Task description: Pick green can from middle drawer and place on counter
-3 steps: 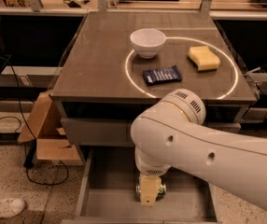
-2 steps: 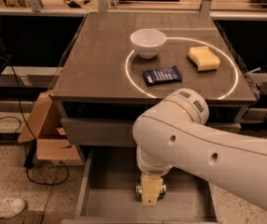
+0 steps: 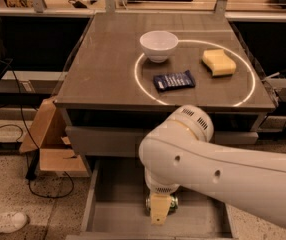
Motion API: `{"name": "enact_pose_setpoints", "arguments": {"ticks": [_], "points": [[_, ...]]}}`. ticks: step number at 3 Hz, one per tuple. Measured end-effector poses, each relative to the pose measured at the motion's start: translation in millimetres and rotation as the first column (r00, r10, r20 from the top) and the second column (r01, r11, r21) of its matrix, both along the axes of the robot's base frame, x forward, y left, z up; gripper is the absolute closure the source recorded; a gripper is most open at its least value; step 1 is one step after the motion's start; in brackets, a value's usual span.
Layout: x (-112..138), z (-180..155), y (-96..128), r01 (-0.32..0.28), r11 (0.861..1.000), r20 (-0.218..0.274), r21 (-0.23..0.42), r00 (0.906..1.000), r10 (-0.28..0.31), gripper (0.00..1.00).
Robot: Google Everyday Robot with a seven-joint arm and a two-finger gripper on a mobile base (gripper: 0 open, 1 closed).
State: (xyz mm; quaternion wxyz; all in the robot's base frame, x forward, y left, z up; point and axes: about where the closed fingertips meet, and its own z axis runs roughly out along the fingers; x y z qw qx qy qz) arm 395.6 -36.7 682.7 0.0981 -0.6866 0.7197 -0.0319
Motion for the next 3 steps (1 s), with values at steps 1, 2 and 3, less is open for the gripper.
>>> {"name": "enact_pose_setpoints", "arguments": {"ticks": [1, 2, 3], "points": [[3, -55, -2, 0.027, 0.999, -0.03, -0.037, 0.9992, -0.028, 0.0], [9, -91, -5, 0.047, 0.997, -0.061, -0.068, 0.9969, -0.051, 0.0], [10, -98, -6, 0.054, 0.996, -0.065, -0.069, 0.9962, -0.058, 0.0]]}}
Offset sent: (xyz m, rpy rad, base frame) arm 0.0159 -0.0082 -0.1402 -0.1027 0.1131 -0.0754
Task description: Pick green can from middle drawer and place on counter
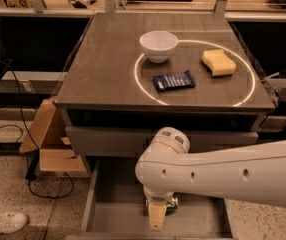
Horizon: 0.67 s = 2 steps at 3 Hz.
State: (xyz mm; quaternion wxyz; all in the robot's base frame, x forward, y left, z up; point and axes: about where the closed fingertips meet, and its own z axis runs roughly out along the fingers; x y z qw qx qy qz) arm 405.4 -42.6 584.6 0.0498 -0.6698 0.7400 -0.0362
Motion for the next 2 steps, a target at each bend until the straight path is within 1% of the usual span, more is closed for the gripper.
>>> {"name": "enact_pose_setpoints", "arguments": {"ticks": [1, 2], "points": [[3, -19, -2, 0.013, 1.0, -0.003, 0.009, 0.9999, -0.013, 0.0], [24, -71, -5, 0.013, 1.0, -0.016, 0.007, 0.9998, -0.013, 0.0]]}}
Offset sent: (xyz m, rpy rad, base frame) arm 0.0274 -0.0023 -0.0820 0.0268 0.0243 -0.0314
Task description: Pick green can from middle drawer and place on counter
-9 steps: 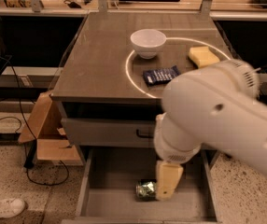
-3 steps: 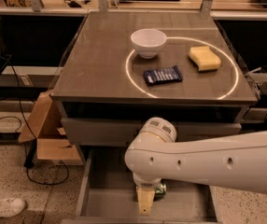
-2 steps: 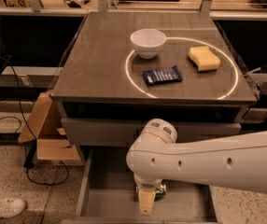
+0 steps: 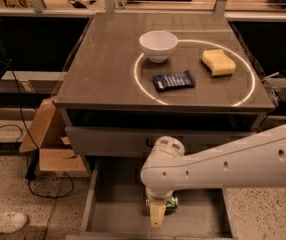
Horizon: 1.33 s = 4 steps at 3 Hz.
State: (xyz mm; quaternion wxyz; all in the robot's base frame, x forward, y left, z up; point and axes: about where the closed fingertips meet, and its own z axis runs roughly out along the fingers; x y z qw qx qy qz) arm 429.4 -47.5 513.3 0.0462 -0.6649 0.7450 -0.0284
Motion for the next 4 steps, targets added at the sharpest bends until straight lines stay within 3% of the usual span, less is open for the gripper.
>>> {"name": "enact_pose_setpoints", "arguments": {"ticks": [2, 4], "points": [[3, -21, -3, 0.002, 1.0, -0.013, -0.004, 0.9999, -0.002, 0.0], [20, -64, -27, 0.006, 0.997, -0.04, -0.074, 0.9992, -0.009, 0.0]]}}
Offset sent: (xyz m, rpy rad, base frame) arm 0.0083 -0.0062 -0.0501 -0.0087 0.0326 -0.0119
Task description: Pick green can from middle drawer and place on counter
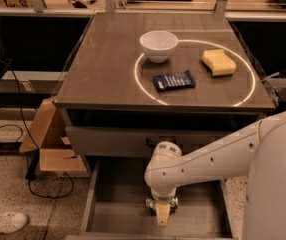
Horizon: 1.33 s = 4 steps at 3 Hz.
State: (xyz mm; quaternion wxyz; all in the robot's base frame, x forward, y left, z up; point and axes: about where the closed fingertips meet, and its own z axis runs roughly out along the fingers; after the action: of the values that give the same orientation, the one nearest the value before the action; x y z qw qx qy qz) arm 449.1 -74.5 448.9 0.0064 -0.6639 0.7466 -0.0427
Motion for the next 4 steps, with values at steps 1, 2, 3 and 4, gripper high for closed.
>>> {"name": "enact_pose_setpoints", "arguments": {"ticks": [1, 2, 3, 4], "points": [[0, -2, -1, 0.0, 1.0, -0.002, -0.003, 1.0, 0.0, 0.0], [-1, -2, -2, -0.007, 1.0, -0.004, 0.012, 1.0, 0.007, 0.0], [1, -27, 14, -0.042, 0.999, -0.032, -0.01, 0.9986, 0.042, 0.0], [1, -27, 14, -0.042, 0.999, -0.032, -0.01, 0.9986, 0.042, 0.0]]}}
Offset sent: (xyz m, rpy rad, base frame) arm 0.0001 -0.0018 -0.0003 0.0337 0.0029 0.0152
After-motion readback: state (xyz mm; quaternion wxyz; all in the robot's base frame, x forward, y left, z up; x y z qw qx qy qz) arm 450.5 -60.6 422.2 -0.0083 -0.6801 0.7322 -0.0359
